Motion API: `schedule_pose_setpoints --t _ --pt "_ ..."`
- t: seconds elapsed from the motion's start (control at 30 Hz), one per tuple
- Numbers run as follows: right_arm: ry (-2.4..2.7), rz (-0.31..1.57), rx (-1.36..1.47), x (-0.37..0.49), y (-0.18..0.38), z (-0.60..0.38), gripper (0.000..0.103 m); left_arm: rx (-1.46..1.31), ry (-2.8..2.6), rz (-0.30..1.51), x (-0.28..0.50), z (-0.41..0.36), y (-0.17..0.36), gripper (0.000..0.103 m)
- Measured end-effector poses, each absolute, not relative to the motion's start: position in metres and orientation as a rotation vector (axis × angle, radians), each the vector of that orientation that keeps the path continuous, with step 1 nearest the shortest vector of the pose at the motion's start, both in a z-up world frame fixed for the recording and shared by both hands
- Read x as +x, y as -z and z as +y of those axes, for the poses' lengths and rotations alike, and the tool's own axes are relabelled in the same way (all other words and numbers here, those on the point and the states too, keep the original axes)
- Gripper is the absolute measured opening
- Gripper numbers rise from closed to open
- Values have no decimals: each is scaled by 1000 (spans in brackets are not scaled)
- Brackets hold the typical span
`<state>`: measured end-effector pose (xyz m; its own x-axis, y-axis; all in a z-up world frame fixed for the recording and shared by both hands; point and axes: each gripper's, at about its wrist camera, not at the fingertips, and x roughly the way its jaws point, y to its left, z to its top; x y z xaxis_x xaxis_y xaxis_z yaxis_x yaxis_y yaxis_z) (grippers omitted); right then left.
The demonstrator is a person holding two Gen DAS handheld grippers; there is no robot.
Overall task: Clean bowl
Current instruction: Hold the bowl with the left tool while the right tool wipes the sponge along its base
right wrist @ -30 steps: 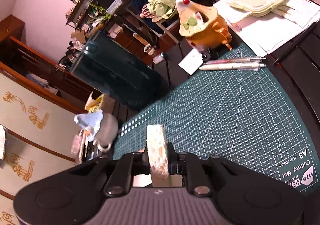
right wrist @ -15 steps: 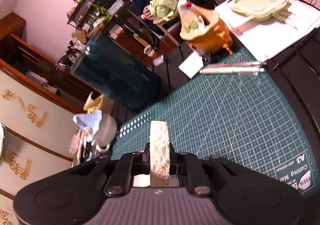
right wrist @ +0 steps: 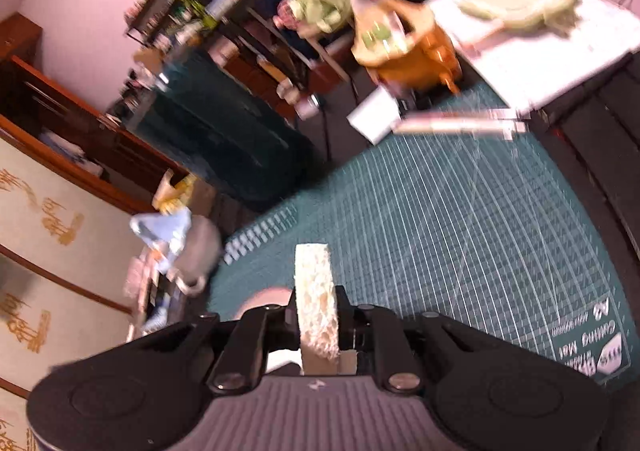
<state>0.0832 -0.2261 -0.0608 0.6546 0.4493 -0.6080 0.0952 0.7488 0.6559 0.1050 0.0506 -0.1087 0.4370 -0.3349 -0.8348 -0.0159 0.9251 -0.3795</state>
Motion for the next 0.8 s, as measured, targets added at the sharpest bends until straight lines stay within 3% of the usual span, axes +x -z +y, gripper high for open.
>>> schedule_pose_setpoints --t 0.13,0.33,0.8 --pt "-199 921 696 88 76 -219 13 -354 203 1106 105 51 109 26" --pt "-225 822 735 83 58 -228 13 -354 203 1106 105 50 109 26" --pt "-216 891 719 93 77 -218 13 -394 190 1130 101 51 105 26"
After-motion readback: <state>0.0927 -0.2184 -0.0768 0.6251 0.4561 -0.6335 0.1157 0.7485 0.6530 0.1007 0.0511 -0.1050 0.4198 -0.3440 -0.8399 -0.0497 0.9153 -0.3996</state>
